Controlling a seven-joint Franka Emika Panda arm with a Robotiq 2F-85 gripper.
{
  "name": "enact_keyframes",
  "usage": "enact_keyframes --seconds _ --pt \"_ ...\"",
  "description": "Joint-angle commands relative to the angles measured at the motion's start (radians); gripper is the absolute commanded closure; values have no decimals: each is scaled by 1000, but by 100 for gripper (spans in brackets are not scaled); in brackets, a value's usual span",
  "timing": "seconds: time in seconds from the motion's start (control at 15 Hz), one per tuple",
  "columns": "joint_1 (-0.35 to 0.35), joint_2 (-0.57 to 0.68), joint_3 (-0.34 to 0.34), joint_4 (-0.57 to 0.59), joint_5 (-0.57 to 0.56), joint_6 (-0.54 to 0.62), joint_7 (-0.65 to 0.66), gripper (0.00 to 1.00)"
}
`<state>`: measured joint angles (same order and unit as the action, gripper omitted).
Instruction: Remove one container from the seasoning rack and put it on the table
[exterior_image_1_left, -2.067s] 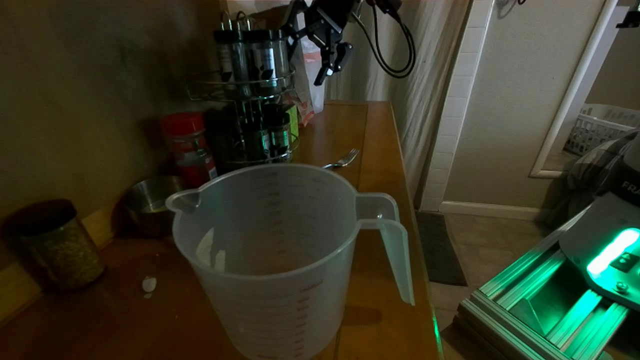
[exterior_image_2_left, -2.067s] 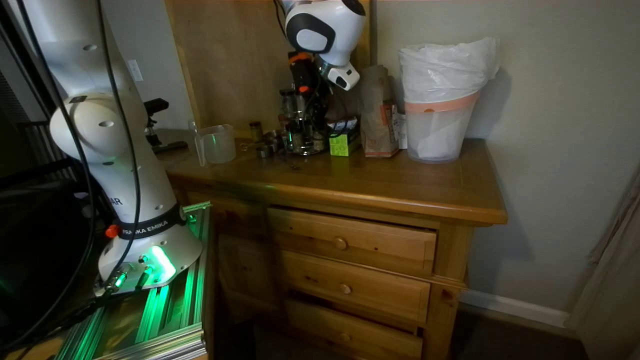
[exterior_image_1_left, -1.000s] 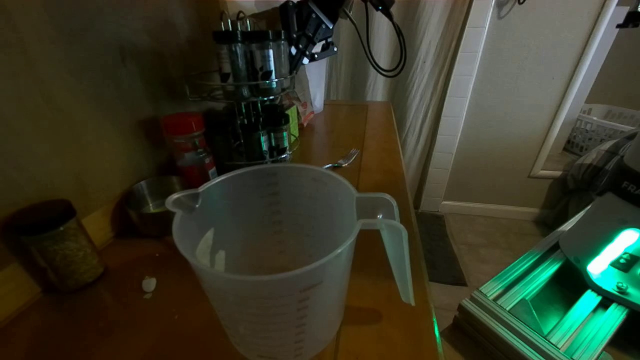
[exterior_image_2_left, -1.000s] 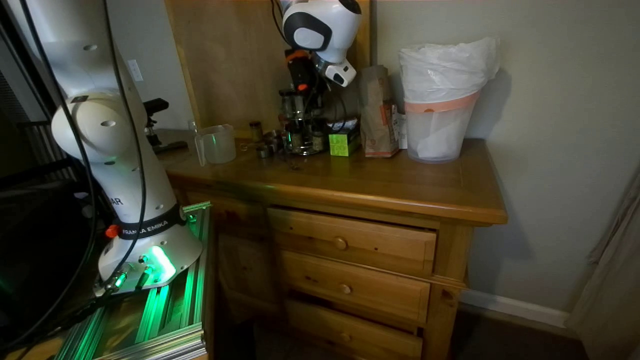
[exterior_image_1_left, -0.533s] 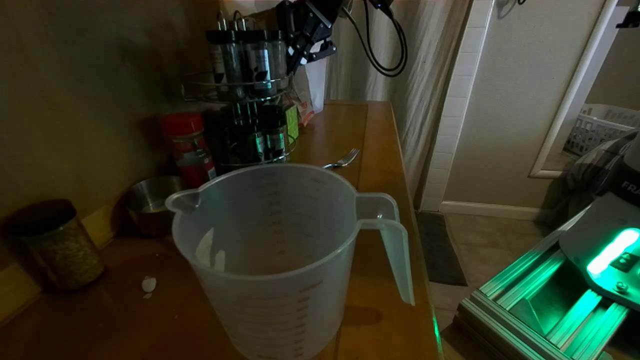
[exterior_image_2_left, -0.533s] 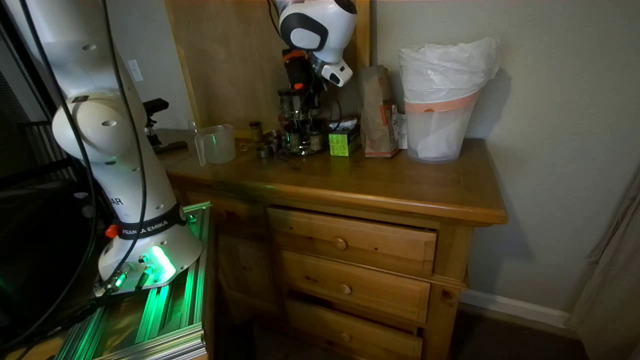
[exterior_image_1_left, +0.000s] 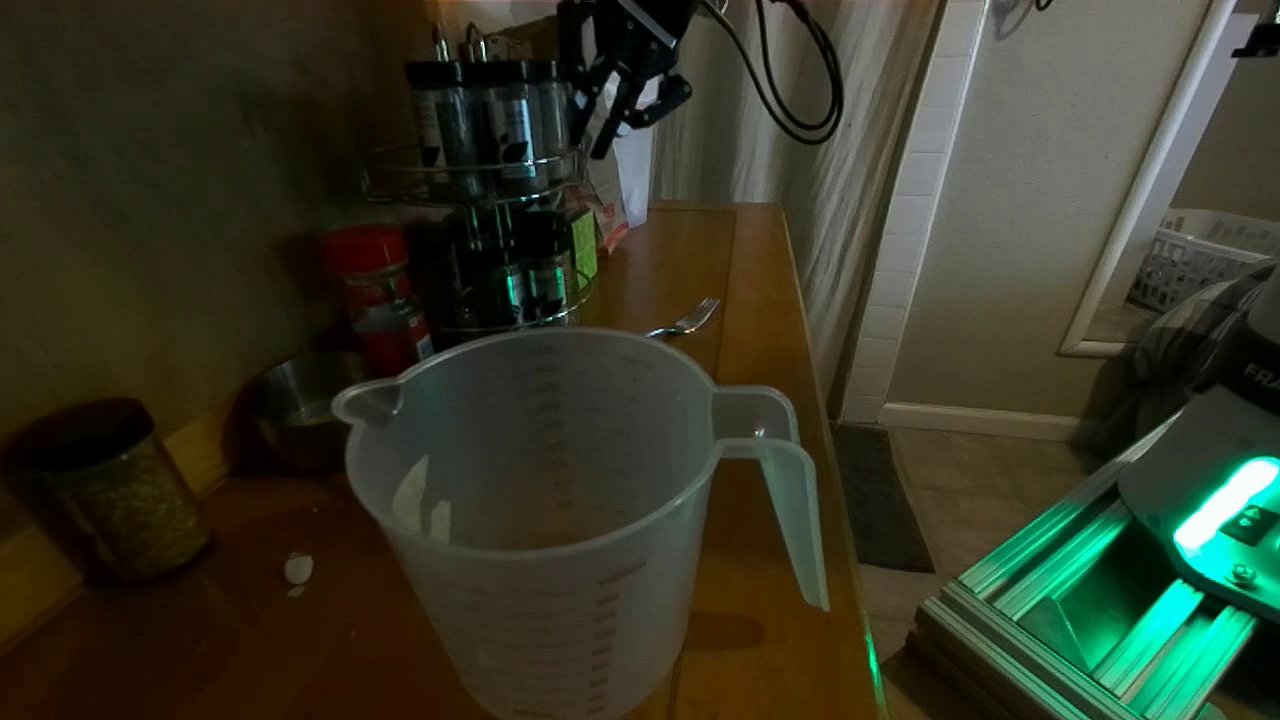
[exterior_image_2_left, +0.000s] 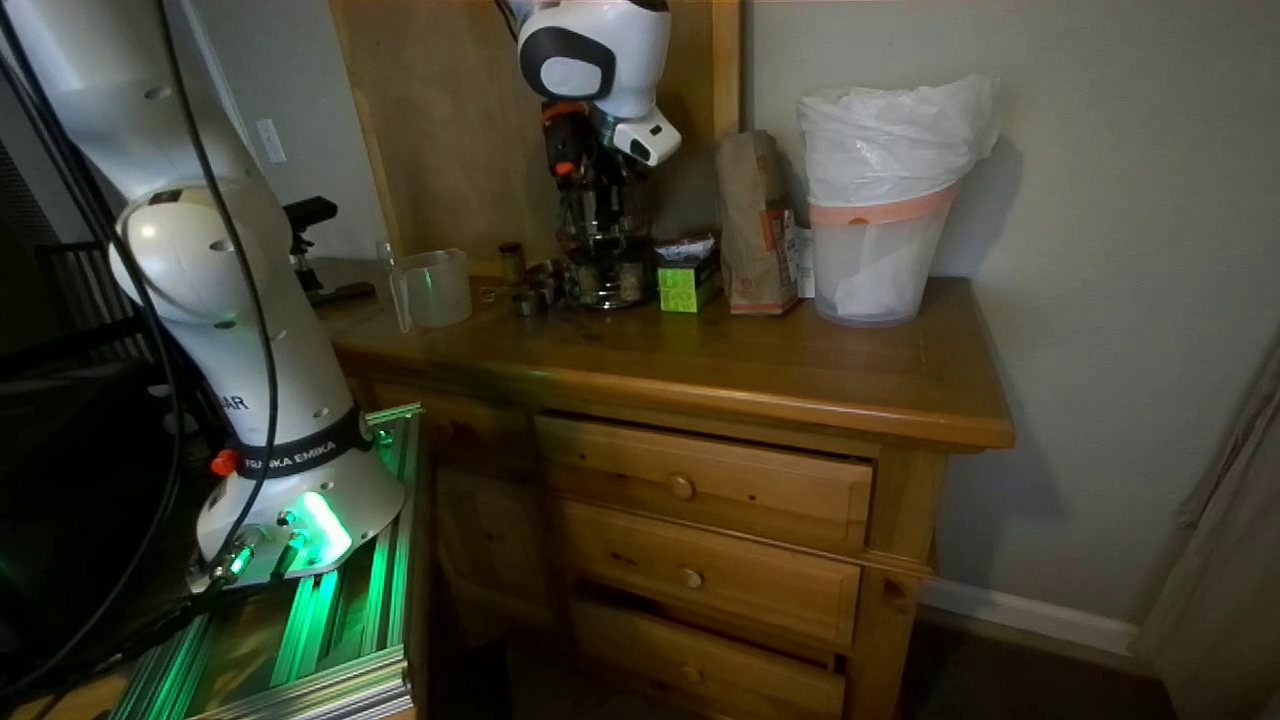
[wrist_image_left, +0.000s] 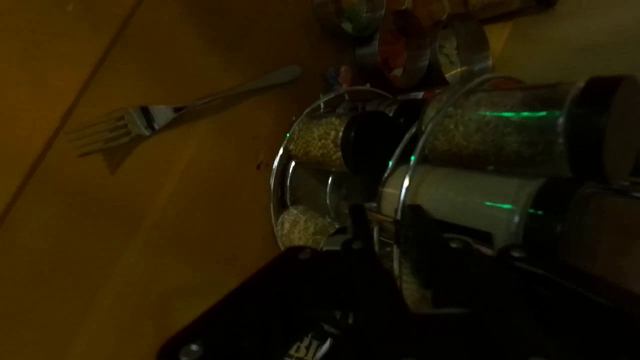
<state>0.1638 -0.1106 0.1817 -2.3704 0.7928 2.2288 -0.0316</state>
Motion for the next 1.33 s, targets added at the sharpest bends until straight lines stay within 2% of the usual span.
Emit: enact_keyframes --seconds 0.0,0.2,0.33,0.4,0.53,0.8,0.93,1.27 --pt "26 -100 22 -91 -10 5 86 44" --pt "42 -138 33 -119 -13 -47 118 23" --pt "56 -175 30 -130 4 -100 82 9" --pt "61 -196 31 -138 15 -84 69 1" --pt "67 -234 25 -148 40 -65 49 0" --pt "46 -321 23 -170 -11 -38 89 0" --pt "37 -330 34 -165 -77 -15 69 0" --pt "37 -294 91 -124 -321 92 148 0"
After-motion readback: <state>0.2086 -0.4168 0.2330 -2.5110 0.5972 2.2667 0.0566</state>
